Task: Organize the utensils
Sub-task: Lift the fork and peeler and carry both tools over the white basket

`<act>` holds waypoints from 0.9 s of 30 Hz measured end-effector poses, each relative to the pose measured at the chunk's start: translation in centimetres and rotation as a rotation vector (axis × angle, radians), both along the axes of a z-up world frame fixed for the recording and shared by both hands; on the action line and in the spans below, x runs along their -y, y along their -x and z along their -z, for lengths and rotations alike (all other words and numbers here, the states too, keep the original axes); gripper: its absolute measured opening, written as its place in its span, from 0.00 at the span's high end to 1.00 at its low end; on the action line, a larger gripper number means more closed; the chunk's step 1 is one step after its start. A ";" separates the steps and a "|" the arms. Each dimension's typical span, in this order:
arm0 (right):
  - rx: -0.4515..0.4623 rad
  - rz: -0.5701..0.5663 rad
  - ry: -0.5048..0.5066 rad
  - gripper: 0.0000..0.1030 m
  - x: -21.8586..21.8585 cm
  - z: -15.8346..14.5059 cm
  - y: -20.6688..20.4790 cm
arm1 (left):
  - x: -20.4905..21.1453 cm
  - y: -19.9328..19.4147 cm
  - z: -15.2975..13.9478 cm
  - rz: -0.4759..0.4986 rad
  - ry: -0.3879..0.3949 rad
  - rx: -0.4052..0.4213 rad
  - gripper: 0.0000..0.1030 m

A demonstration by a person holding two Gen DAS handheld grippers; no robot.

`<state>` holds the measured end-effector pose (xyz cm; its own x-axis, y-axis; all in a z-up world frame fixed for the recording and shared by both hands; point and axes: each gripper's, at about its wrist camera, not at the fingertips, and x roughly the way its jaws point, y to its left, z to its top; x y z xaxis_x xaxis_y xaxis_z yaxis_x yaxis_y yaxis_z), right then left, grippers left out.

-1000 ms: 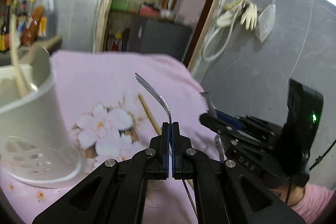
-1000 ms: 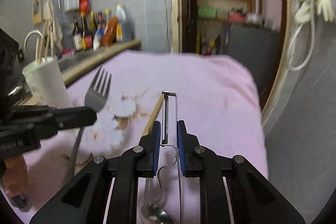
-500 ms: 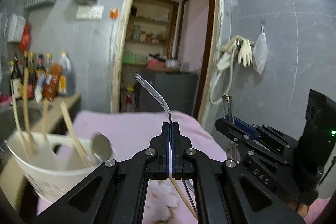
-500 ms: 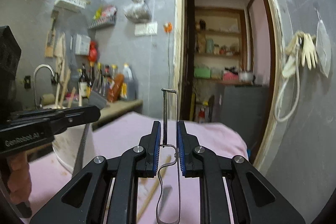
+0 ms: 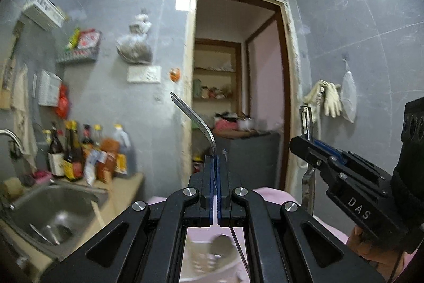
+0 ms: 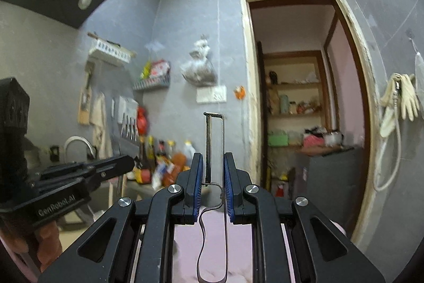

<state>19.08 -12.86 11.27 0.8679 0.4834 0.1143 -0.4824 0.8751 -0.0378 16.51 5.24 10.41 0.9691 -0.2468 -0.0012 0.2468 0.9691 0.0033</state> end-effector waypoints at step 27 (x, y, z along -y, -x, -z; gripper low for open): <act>-0.164 -0.124 -0.075 0.87 -6.2 5.7 -6.2 | -9.1 -5.5 6.4 -0.367 0.058 -0.057 1.00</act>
